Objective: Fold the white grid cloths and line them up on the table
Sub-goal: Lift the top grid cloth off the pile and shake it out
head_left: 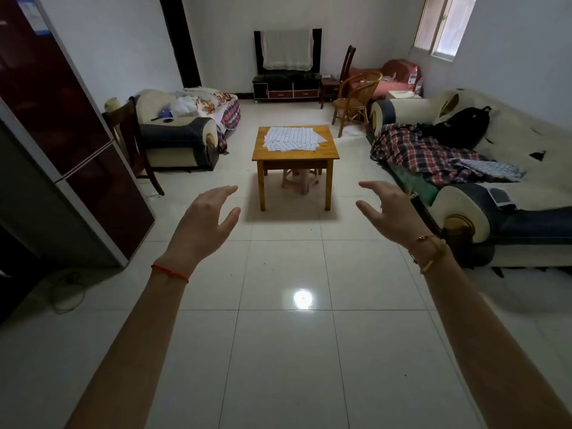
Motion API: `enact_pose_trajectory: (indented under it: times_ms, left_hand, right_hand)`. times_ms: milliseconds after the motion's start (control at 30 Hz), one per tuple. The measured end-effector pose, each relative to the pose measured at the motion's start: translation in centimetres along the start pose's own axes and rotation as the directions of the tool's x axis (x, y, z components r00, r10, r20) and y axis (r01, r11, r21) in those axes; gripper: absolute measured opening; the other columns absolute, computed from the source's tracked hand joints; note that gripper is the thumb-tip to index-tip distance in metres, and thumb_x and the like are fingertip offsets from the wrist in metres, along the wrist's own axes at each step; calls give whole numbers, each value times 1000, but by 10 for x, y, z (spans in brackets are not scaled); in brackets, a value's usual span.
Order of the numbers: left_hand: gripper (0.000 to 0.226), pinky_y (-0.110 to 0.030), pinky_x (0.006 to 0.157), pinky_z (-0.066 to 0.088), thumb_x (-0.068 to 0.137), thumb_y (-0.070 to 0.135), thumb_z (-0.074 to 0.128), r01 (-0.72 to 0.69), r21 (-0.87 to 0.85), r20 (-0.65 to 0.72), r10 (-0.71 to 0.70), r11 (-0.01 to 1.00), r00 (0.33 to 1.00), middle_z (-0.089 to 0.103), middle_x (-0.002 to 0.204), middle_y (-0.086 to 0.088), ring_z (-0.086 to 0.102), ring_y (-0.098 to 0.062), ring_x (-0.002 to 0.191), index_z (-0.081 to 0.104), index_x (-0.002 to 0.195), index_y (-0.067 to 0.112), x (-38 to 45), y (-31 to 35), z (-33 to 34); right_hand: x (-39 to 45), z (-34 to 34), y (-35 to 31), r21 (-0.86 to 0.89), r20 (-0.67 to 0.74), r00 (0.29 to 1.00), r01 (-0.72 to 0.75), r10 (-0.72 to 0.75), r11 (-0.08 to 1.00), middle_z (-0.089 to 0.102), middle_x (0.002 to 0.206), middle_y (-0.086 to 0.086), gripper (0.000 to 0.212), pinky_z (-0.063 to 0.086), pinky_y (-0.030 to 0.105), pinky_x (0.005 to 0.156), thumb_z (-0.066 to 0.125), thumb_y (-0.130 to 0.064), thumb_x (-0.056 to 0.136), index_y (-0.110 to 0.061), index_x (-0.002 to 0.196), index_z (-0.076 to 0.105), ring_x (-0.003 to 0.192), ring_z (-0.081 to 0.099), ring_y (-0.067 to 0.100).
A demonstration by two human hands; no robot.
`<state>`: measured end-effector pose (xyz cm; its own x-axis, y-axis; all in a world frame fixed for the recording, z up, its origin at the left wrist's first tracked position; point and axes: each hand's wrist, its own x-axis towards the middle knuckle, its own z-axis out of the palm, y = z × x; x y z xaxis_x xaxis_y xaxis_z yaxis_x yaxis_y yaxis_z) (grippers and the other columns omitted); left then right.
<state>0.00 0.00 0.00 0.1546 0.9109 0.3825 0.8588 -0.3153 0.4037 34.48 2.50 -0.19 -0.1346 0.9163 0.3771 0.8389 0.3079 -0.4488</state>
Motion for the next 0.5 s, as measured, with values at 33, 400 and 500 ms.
enact_pose_trajectory:
  times_ms: [33, 400, 500]
  left_hand:
    - [49, -40, 110, 38, 97, 29, 53, 0, -3, -13, 0, 1000, 1000, 49, 144, -6, 43, -21, 135, 43, 143, 15, 1, 0, 3]
    - [48, -38, 111, 37, 97, 28, 52, 28, 0, 0, -28, 1000, 1000, 49, 144, -5, 44, -19, 134, 45, 143, 15, 26, -8, 43]
    - [47, -39, 110, 39, 97, 29, 52, 33, -11, 11, -32, 999, 999, 51, 142, -4, 45, -19, 133, 45, 142, 15, 44, -19, 62]
  right_hand:
    - [1, 1, 3, 10, -12, 1000, 1, -1, 1000, 54, 133, 9, 44, 39, 40, 106, 59, -26, 92, -10, 133, 50, 127, 45, 23]
    - [31, 27, 43, 8, 54, 998, -19, 19, 1000, 55, 133, 7, 44, 37, 39, 108, 57, -28, 93, -12, 133, 50, 127, 45, 22]
    - [50, 40, 56, 2, 65, 997, -32, 32, 999, 54, 133, 6, 44, 37, 39, 108, 56, -29, 93, -13, 133, 50, 127, 45, 21]
